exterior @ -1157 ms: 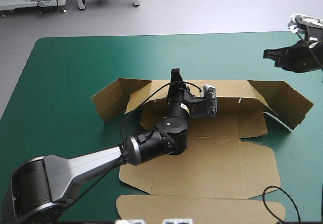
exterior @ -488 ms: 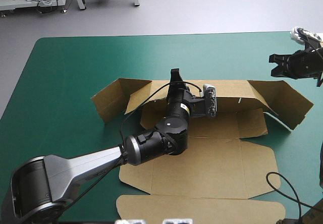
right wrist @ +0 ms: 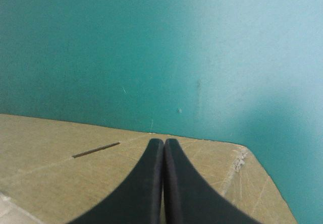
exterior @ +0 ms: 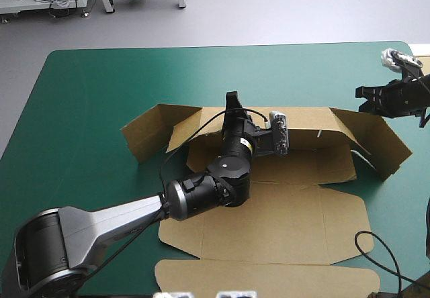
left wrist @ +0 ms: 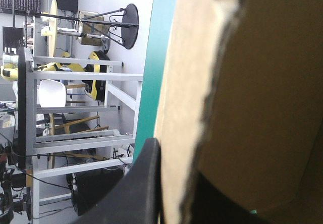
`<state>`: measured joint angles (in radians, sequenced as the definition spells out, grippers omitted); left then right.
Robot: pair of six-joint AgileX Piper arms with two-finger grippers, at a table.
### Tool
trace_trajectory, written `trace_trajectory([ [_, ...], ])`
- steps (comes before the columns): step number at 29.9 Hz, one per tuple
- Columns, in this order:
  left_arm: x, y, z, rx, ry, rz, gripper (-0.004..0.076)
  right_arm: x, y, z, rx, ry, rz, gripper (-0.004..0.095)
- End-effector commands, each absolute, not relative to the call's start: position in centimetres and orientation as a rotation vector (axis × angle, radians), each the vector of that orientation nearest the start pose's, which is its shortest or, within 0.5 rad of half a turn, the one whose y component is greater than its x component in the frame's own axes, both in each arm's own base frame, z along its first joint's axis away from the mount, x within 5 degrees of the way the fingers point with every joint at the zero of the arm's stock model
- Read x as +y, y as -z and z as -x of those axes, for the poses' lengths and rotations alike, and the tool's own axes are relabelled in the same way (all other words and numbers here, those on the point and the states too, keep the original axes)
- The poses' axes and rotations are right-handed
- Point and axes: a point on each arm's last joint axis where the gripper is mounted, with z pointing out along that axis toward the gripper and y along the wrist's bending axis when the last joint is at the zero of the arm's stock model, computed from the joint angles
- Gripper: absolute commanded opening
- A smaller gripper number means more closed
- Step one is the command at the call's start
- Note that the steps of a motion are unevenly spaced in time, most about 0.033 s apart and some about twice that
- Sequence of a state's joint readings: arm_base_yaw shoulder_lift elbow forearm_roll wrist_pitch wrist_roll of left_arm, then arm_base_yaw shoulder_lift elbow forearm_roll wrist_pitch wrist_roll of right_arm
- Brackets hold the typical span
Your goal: Fold the box
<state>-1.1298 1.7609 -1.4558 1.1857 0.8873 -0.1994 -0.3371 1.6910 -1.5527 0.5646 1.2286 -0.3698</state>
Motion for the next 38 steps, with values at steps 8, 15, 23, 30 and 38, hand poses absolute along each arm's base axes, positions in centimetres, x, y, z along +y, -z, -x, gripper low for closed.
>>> trace_trajectory([
  [8, -31.5, -35.3, -22.3, 1.536, -0.630, -1.227, -0.0009, -8.4, -36.5, -32.0, 2.529, -0.542, -0.097, -0.0019],
  [15, -31.5, -35.3, -22.3, 1.534, -0.627, -1.231, -0.0009, -12.1, -35.4, -32.4, 2.466, -0.560, -0.209, -0.0019],
  [23, -31.5, -35.3, -22.3, 1.530, -0.622, -1.234, -0.0009, -13.0, -32.4, -35.0, 2.370, -0.859, -0.230, -0.0019],
  [30, -31.6, -35.3, -22.3, 1.529, -0.620, -1.236, -0.0009, -13.3, -29.9, -35.6, 2.425, -0.892, -0.252, -0.0019],
  [38, -31.7, -35.3, -22.3, 1.520, -0.607, -1.242, -0.0009, -12.6, -27.2, -34.7, 2.465, -0.962, -0.228, -0.0019],
])
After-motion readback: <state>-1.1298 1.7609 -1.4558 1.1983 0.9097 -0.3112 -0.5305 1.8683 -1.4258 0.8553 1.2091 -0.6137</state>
